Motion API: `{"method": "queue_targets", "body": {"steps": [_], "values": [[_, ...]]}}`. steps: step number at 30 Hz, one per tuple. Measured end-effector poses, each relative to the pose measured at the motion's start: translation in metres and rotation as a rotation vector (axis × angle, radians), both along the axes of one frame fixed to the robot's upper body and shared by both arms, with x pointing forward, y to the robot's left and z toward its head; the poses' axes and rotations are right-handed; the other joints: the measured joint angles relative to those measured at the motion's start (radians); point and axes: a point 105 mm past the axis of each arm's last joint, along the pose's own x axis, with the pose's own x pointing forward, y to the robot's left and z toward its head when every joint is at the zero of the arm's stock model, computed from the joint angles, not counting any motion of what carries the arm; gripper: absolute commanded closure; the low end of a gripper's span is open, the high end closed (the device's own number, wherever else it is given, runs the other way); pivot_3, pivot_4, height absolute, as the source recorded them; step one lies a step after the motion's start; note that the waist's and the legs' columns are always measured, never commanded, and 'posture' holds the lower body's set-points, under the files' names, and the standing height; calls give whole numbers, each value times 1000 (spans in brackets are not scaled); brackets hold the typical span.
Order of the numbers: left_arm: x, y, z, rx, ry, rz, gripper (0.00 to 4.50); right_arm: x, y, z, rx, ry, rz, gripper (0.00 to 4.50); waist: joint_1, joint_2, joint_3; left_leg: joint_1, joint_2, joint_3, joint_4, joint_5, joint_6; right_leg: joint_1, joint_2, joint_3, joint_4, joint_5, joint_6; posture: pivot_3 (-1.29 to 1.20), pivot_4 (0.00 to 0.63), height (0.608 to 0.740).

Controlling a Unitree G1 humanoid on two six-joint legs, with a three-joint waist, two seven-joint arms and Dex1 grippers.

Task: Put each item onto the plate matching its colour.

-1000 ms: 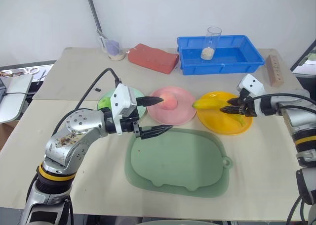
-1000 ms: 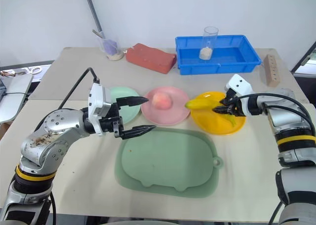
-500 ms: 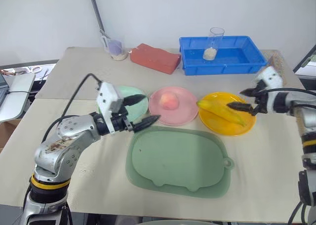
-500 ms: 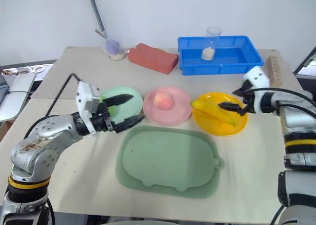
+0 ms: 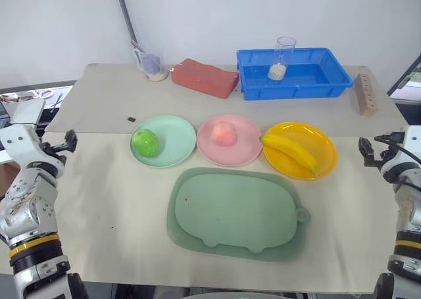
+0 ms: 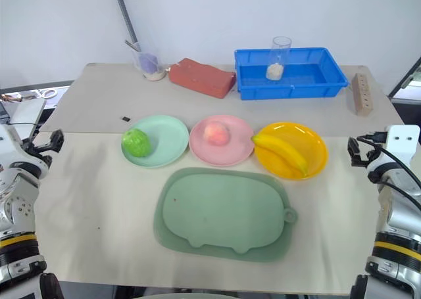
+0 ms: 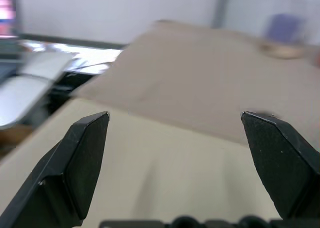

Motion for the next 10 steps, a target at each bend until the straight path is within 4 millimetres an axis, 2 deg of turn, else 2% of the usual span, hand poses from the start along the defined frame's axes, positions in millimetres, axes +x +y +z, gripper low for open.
{"method": "queue_targets", "body": {"steps": [4,10], "values": [[11,19,-13,3,28,72,0,2,-16,-8,-9,-15,-124,45,7,-1,0,-1,-1,0,0,0,0,0,-1,-1,0,0,0,0,150,740],[23,24,-16,25,20,90,0,5,-18,-24,-1,-13,-186,45,-1,-2,-1,-2,-1,0,-3,1,-1,1,-1,0,1,0,1,0,150,740]]}}
